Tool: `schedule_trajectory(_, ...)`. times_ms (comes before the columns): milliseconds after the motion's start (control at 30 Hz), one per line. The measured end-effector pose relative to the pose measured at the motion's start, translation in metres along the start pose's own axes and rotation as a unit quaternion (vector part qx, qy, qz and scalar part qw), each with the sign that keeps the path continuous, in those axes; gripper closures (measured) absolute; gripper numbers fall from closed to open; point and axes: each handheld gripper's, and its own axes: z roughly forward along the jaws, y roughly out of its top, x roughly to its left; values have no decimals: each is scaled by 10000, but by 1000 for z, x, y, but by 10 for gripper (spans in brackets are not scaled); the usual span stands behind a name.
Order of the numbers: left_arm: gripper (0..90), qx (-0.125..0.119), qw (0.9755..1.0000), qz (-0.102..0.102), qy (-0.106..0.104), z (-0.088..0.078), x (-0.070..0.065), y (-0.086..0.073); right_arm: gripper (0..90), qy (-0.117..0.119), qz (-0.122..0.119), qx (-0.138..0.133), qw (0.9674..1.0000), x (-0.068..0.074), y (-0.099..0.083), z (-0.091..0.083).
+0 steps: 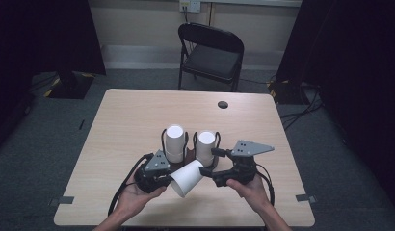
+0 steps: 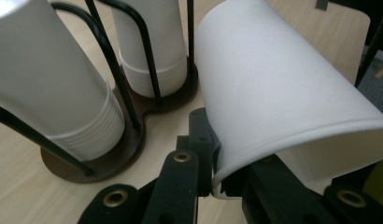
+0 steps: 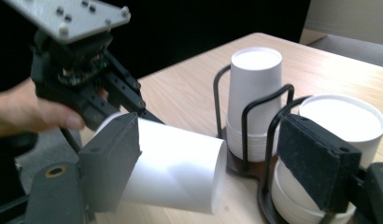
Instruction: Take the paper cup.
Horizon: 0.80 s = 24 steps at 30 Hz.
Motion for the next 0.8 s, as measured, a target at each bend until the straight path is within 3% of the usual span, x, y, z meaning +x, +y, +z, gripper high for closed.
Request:
schedule_trajectory(233, 862, 421, 9989, 17, -224, 1, 2, 3, 161, 178, -421, 335, 9984, 11, -7, 11)
schedule_trajectory(300, 863, 669, 9973, 84, -283, 1, 3, 5, 150, 215, -569, 473, 9970, 14, -10, 14)
schedule_trajectory(400, 864, 825, 9960, 127, -305, 2, 5, 6, 149, 218, -779, 558, 9952, 17, -12, 16)
schedule_trajectory(433, 864, 836, 9960, 38, -327, 3, 4, 5, 149, 220, -827, 567, 9947, 18, -13, 16)
schedule_trajectory(467, 864, 975, 9945, 127, -360, 3, 6, 6, 149, 226, -877, 574, 9942, 19, -14, 17)
schedule_trajectory(500, 864, 1046, 9940, 132, -280, 4, 6, 6, 149, 226, -921, 612, 9936, 20, -15, 17)
schedule_trajectory(567, 864, 1154, 9922, 163, -436, 6, 9, 7, 150, 239, -1004, 689, 9923, 23, -18, 20)
schedule_trajectory(600, 864, 1137, 9926, 87, -418, 8, 9, 7, 149, 238, -1076, 750, 9911, 24, -20, 22)
schedule_trajectory(700, 865, 1375, 9893, 138, -467, 12, 11, 9, 148, 256, -1247, 986, 9870, 27, -25, 28)
schedule_trajectory(800, 867, 1484, 9876, 95, -494, 16, 14, 11, 148, 270, -1525, 1117, 9816, 30, -29, 34)
